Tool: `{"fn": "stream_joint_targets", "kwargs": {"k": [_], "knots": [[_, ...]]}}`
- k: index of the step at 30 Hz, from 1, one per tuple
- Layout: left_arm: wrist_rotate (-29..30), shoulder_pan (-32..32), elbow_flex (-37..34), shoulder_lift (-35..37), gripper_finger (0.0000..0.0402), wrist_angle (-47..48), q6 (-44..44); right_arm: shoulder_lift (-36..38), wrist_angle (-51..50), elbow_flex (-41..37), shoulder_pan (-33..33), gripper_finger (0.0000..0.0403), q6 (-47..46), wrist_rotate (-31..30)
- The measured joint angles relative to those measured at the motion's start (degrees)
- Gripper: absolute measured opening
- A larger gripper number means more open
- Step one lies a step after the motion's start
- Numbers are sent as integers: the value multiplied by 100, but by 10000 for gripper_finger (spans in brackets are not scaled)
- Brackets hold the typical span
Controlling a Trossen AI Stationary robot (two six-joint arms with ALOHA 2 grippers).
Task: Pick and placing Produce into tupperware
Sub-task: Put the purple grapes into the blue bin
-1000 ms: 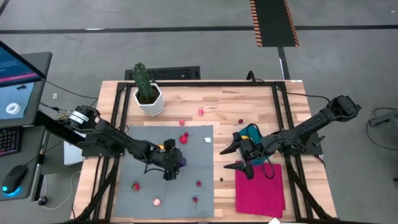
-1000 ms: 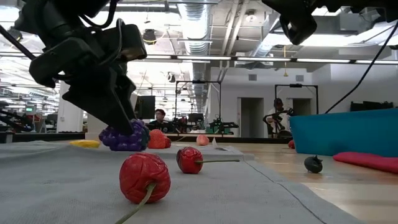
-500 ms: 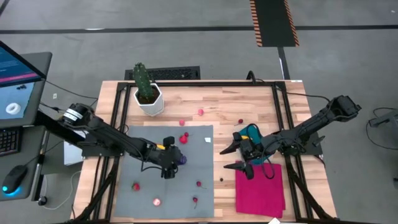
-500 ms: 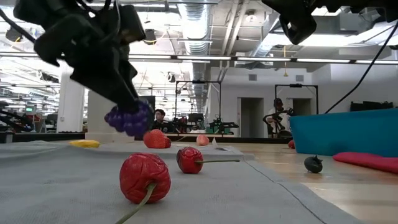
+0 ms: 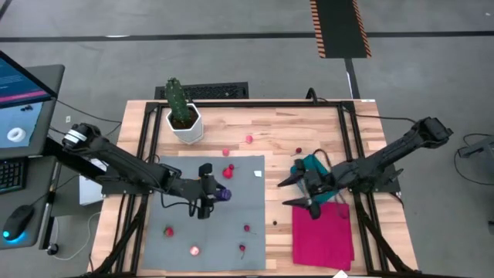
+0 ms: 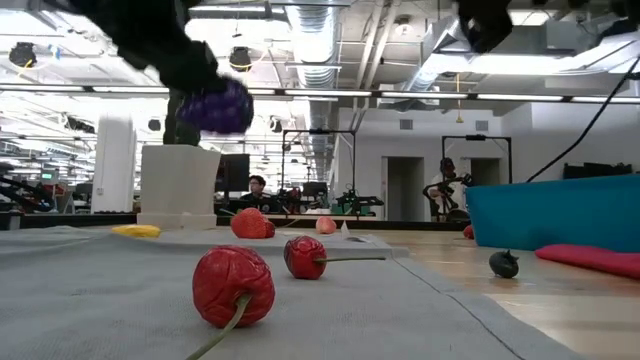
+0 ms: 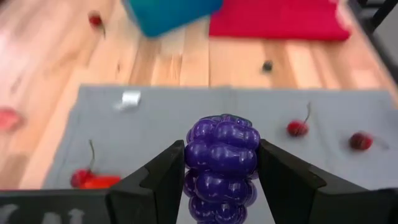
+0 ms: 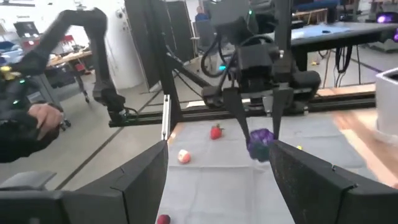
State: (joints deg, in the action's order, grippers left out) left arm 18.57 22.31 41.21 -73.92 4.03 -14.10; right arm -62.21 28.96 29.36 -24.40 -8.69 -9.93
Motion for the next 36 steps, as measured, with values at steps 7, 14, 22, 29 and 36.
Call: {"fn": "stream_joint_targets", "kwargs": {"k": [7,14,22,29,36], "knots": [[-217,64,-337,868,175,-690,532,1712,-1452,4,-96,302,273,109],[-374,178,-783,1798,174,-1307,895,2894,-2127,-167,-329,302,414,98],[-380,290,-1447,2787,174,-1523,897,4265,-2829,-708,-530,302,290,94],[-638,299,-2363,3636,174,-2378,904,5697,-3378,-1084,-586,302,504,42],[-592,299,-3042,4456,174,-2634,895,6191,-4440,-1114,-560,302,-605,-211]]}}
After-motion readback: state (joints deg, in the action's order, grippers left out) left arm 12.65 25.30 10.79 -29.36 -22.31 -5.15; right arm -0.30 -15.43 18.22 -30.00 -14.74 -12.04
